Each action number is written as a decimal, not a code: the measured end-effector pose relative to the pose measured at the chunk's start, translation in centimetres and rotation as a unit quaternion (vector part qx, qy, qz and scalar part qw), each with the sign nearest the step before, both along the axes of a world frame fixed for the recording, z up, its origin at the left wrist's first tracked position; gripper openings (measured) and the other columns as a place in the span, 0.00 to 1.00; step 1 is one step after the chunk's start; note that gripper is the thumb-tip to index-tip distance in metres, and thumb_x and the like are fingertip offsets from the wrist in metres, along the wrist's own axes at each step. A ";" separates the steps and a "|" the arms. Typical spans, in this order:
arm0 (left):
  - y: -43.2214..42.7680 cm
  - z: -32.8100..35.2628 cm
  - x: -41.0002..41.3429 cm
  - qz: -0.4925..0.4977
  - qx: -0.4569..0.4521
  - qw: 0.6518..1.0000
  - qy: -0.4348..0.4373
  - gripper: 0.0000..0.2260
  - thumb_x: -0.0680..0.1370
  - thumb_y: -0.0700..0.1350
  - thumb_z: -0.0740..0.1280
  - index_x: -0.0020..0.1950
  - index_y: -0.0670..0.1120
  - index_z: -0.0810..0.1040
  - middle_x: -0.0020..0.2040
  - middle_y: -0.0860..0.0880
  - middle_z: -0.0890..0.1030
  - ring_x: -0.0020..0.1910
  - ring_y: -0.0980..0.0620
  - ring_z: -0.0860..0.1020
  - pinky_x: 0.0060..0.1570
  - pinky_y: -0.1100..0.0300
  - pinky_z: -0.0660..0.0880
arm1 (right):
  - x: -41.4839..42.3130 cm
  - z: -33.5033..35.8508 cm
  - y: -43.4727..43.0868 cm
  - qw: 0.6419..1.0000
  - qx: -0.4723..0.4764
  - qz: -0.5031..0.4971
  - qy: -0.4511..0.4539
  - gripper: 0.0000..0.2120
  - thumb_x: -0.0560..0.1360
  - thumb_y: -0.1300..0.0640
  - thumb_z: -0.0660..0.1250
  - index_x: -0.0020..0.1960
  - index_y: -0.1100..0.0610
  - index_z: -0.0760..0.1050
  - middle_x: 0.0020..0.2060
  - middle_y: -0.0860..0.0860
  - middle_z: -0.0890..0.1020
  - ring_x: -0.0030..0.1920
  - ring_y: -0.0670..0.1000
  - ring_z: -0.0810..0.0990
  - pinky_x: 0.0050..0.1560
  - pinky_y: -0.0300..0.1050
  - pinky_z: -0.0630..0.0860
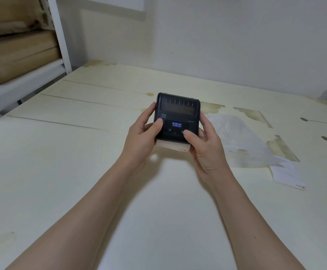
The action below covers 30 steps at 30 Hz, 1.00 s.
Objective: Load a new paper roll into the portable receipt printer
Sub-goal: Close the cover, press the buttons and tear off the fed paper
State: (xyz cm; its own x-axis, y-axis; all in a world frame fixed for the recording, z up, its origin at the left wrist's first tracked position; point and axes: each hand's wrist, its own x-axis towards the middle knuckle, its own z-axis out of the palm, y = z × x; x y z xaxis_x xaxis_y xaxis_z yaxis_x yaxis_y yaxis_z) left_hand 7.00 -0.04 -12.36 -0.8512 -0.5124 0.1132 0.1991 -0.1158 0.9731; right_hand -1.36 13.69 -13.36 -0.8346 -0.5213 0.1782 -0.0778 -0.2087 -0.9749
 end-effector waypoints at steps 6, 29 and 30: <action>0.2 0.0 0.0 0.003 -0.022 1.000 0.008 0.22 0.82 0.43 0.62 0.74 0.56 0.67 0.53 0.47 0.85 0.52 0.52 0.81 0.62 0.47 0.74 | -0.2 -0.1 0.0 1.000 0.007 -0.012 0.020 0.30 0.74 0.65 0.66 0.73 0.47 0.67 0.59 0.55 0.83 0.63 0.56 0.79 0.66 0.57 0.73; 0.2 -0.3 -0.2 0.000 -0.020 1.000 0.022 0.22 0.82 0.43 0.62 0.74 0.55 0.67 0.50 0.52 0.85 0.48 0.60 0.82 0.47 0.68 0.78 | -0.1 0.0 0.1 0.999 0.024 -0.013 0.020 0.30 0.76 0.67 0.65 0.74 0.48 0.66 0.60 0.55 0.83 0.63 0.55 0.79 0.67 0.56 0.73; 0.2 -0.3 -0.2 0.001 -0.017 1.000 0.023 0.22 0.81 0.43 0.63 0.74 0.55 0.67 0.49 0.54 0.85 0.47 0.61 0.83 0.46 0.68 0.78 | 0.0 0.1 0.1 0.999 0.026 -0.013 0.021 0.29 0.76 0.67 0.65 0.74 0.48 0.66 0.60 0.55 0.83 0.63 0.55 0.80 0.67 0.57 0.73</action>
State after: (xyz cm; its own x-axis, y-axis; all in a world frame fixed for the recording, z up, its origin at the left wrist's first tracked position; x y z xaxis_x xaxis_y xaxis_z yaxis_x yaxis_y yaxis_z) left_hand 6.82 0.16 -12.61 -0.8433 -0.5099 0.1698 0.2444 -0.0823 0.9662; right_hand -1.38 13.81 -13.28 -0.8409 -0.5081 0.1865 -0.1233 -0.1557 -0.9801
